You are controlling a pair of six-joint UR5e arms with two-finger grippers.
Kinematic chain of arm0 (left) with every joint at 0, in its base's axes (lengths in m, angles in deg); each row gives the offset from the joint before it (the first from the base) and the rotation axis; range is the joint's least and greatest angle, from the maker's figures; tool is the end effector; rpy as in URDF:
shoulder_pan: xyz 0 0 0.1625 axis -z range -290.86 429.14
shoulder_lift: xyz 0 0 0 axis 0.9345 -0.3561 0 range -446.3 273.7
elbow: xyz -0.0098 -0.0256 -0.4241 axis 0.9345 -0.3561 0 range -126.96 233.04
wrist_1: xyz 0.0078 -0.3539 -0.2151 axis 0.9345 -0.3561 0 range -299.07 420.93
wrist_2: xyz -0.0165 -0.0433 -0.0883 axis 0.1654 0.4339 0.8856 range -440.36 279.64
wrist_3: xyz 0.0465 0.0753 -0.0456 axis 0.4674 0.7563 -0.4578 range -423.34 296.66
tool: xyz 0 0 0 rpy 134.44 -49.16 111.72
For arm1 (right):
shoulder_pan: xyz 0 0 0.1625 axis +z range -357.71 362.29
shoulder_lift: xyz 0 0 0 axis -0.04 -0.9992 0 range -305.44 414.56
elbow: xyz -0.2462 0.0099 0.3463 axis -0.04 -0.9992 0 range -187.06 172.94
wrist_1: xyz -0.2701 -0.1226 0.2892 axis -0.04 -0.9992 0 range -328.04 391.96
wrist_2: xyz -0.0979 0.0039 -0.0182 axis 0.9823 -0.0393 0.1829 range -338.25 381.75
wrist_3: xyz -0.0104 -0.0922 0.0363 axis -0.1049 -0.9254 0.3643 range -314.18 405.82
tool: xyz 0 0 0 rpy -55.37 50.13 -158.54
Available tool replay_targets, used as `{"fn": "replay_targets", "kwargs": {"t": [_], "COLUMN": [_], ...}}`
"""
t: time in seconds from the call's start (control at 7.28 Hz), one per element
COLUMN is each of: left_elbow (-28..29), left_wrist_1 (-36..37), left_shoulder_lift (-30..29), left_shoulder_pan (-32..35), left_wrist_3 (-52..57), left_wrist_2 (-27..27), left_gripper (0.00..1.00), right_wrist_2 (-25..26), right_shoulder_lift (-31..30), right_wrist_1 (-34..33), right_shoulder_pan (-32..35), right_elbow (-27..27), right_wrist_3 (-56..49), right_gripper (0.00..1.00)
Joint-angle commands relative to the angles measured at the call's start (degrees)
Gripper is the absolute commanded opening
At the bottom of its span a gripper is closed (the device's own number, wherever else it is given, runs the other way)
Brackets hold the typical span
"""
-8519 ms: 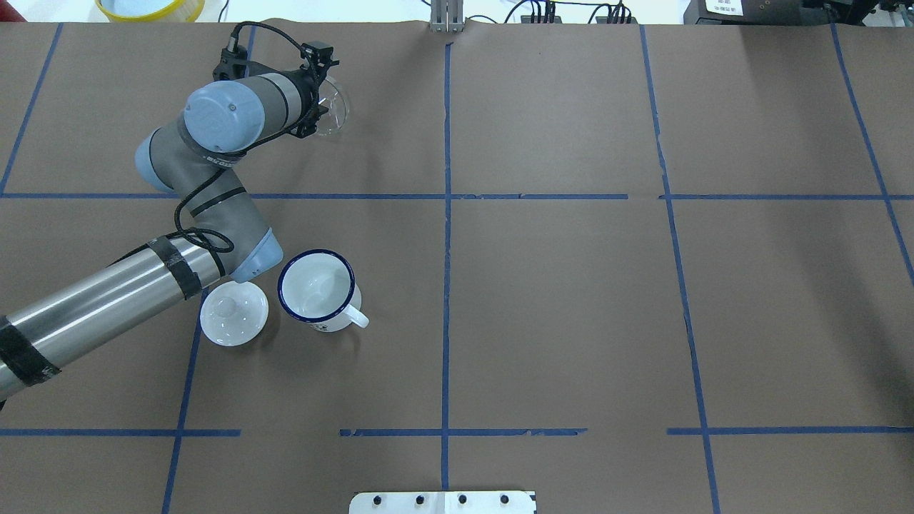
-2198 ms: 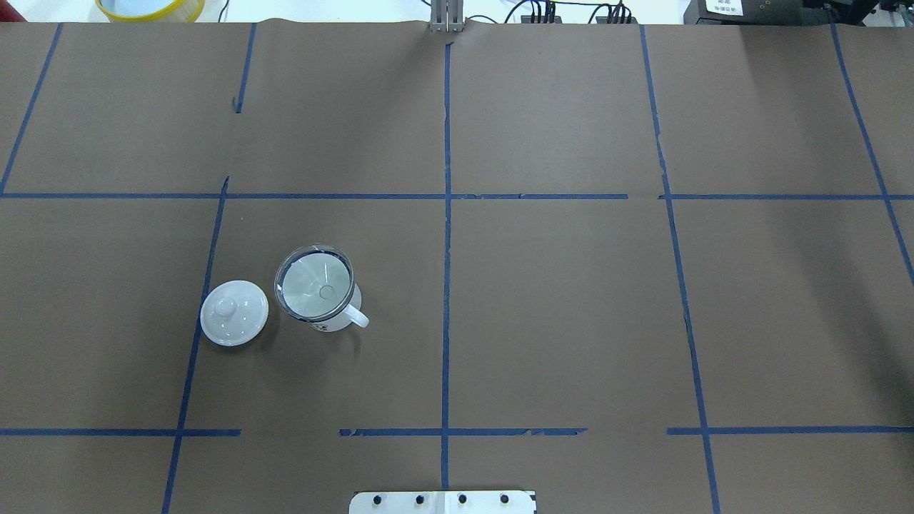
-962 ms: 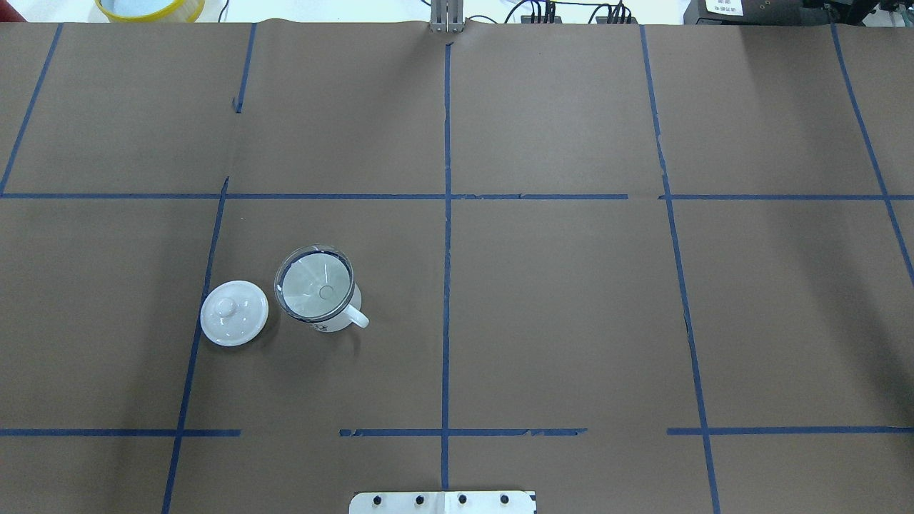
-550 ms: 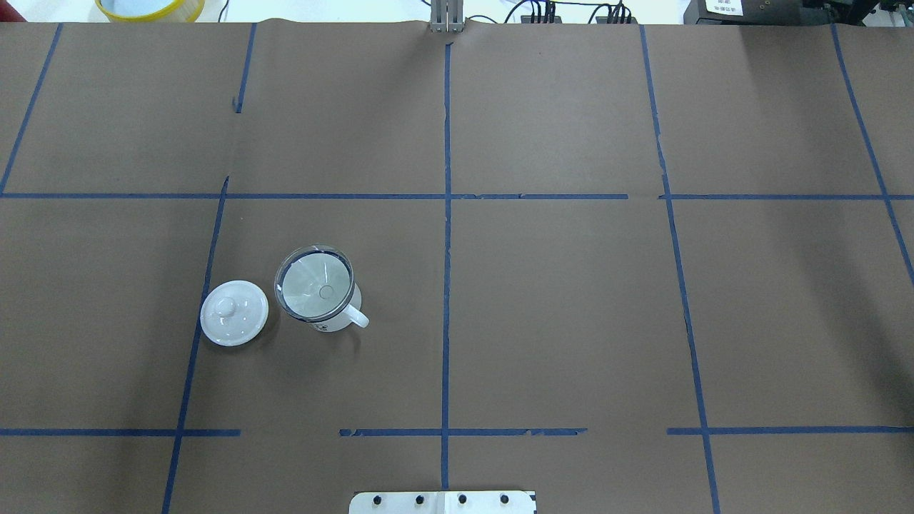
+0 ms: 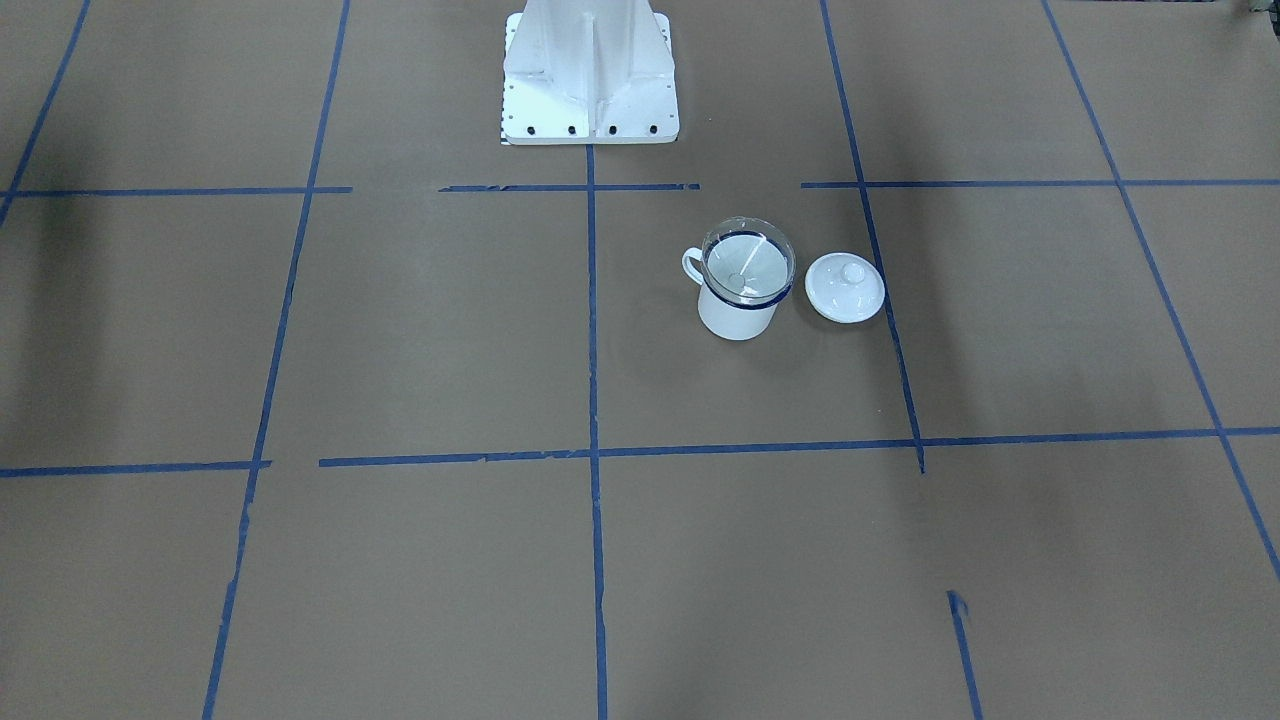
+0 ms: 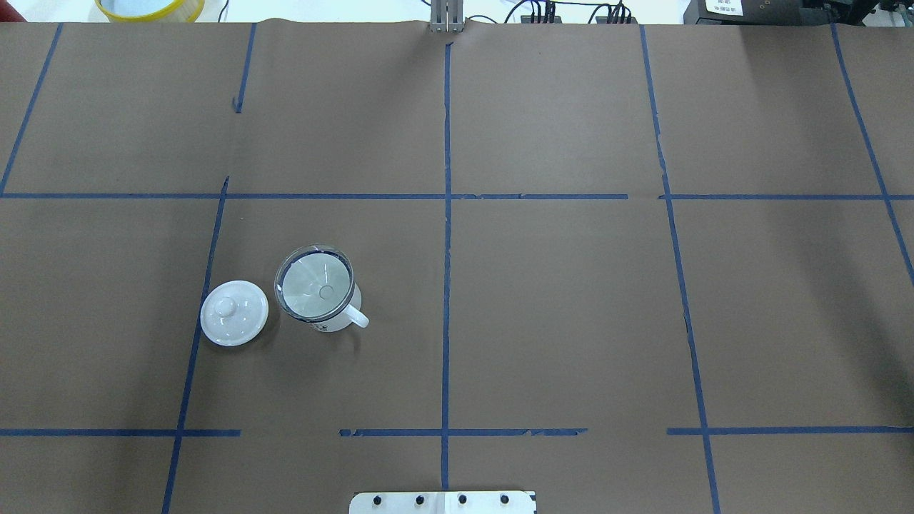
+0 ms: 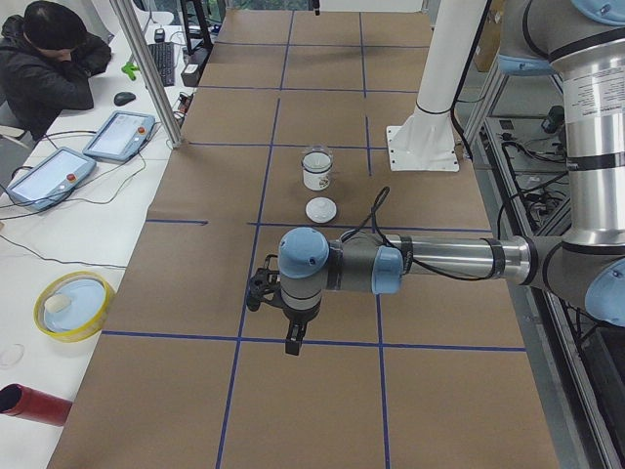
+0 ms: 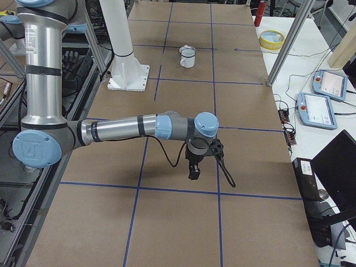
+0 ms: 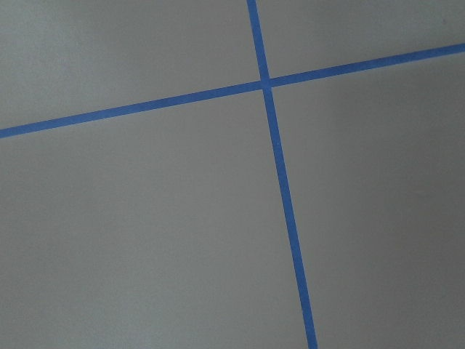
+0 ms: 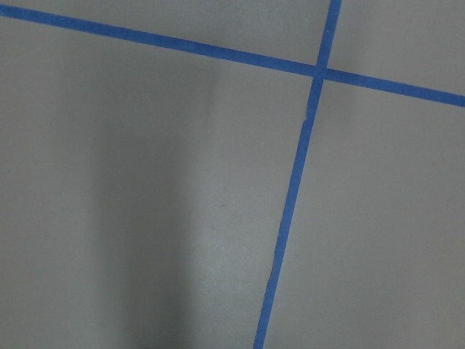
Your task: Place funnel on cup
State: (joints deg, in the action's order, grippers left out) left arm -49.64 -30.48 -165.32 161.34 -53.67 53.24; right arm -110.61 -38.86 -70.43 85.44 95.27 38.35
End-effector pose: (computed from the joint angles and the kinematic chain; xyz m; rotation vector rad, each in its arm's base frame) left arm -0.0804 -0.4118 0.6346 0.1302 0.7521 0.1445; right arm 0.0111 -0.4617 0.6056 -0.0540 -0.7409 -0.2160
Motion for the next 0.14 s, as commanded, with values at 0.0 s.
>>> {"fn": "replay_targets", "kwargs": {"t": [0.0], "left_elbow": [-0.16], "left_wrist_1": [0.00], "left_shoulder_lift": [0.01], "left_shoulder_pan": [0.00], "left_wrist_3": [0.00], "left_wrist_2": [0.08], "left_gripper": [1.00], "right_wrist_2": [0.00], "right_shoulder_lift": [0.00], "right_wrist_1": [0.00], "right_shoulder_pan": [0.00], "right_elbow": [0.06], "right_wrist_3": [0.00], "right_gripper": [1.00]}}
